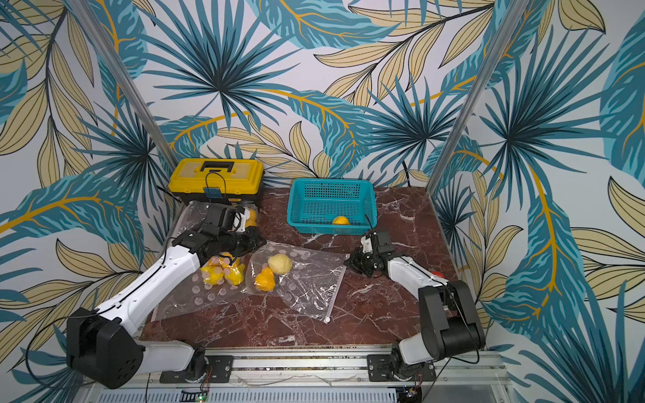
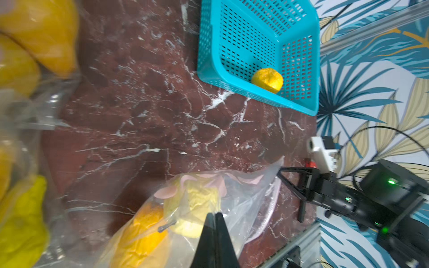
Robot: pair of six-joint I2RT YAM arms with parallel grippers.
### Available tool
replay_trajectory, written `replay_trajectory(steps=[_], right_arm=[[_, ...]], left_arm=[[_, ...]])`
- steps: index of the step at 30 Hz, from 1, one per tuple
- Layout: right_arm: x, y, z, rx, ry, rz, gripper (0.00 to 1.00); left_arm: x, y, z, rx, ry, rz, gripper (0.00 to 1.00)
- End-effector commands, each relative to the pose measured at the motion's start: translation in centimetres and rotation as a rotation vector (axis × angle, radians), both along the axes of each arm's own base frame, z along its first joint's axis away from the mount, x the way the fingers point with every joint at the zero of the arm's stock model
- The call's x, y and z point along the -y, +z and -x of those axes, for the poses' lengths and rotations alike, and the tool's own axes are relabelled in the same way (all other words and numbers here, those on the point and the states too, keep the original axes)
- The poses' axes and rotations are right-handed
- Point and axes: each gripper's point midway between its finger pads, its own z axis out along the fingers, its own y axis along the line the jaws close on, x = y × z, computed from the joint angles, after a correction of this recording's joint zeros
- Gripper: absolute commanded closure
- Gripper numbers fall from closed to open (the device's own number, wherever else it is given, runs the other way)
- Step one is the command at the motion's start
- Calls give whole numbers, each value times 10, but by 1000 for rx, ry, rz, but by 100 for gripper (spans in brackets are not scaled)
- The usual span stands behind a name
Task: Open the zip-top bag and take out the pear
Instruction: Adjust the zipper food storage bag at the center of the board.
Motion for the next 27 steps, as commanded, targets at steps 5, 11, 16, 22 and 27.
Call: replay_trajectory(steps=[5, 11, 16, 22, 27], right_arm=[[-4, 35, -6, 159, 5, -94, 100], [-38, 102, 3, 391, 167, -382, 100], [-37, 100, 13, 396, 209, -336, 100], [-32, 89, 15, 369, 195, -277, 100], [-19, 76, 13, 341, 141, -188, 100]], left_arm=[[-52, -45, -19, -29, 101, -267, 100], [-33, -70, -38, -117, 29, -208, 100], [-25, -33, -51, -27, 24, -158, 100], [-12, 34, -45, 119, 0, -34, 100], [-27, 37, -33, 151, 54, -60, 100]])
